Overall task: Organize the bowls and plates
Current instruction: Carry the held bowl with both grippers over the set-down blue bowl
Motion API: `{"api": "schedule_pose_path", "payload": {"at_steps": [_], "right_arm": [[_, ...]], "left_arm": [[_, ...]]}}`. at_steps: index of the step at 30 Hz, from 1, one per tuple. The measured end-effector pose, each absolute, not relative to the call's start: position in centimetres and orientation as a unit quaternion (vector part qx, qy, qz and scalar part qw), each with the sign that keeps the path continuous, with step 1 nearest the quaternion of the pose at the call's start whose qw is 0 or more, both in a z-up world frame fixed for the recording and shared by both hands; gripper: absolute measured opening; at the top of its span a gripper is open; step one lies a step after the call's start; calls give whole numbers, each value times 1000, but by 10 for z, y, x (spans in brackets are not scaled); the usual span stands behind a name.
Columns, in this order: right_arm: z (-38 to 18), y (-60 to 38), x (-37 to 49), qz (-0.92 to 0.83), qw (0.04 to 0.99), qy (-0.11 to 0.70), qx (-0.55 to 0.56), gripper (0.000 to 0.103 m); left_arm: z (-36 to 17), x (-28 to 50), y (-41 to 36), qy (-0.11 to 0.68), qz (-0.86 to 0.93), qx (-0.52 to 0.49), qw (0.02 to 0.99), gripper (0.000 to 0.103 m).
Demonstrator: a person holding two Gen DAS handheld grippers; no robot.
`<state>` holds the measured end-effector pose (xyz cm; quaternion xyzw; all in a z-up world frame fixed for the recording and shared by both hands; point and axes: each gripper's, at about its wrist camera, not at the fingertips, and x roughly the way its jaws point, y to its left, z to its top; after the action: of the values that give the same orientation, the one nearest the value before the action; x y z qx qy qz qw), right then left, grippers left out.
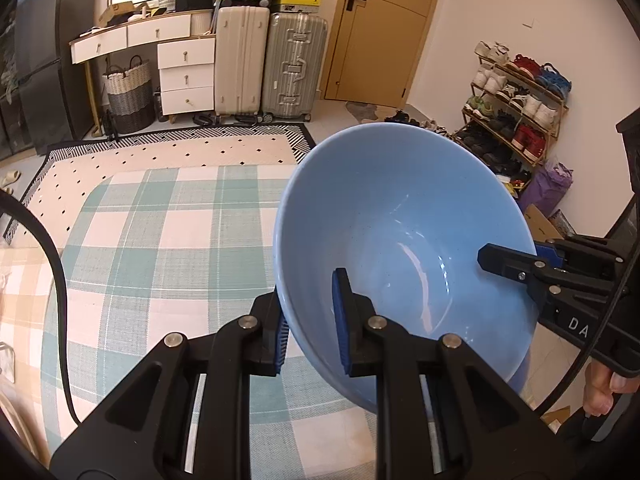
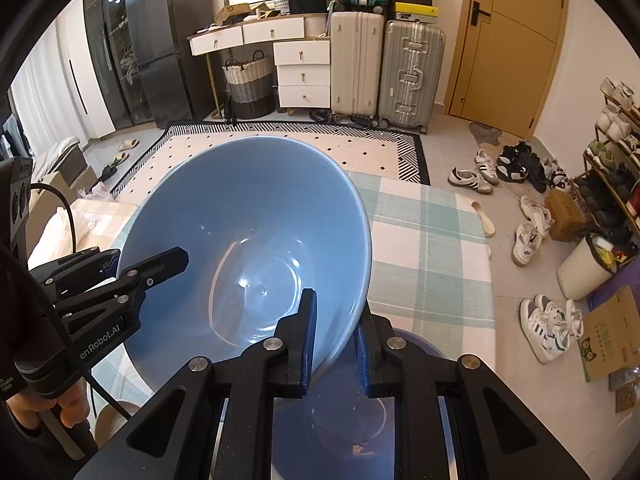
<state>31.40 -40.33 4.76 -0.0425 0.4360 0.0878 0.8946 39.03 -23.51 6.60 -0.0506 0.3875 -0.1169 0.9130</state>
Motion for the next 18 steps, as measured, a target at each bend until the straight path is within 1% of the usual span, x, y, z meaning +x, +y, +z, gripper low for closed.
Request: {"api": "schedule_pose_path", "payload": {"at_steps": [18], "right_arm": [[65, -447, 258, 48, 904, 423, -22, 17]], "left_arm": [[96, 334, -303, 385, -157, -24, 909, 16]]}}
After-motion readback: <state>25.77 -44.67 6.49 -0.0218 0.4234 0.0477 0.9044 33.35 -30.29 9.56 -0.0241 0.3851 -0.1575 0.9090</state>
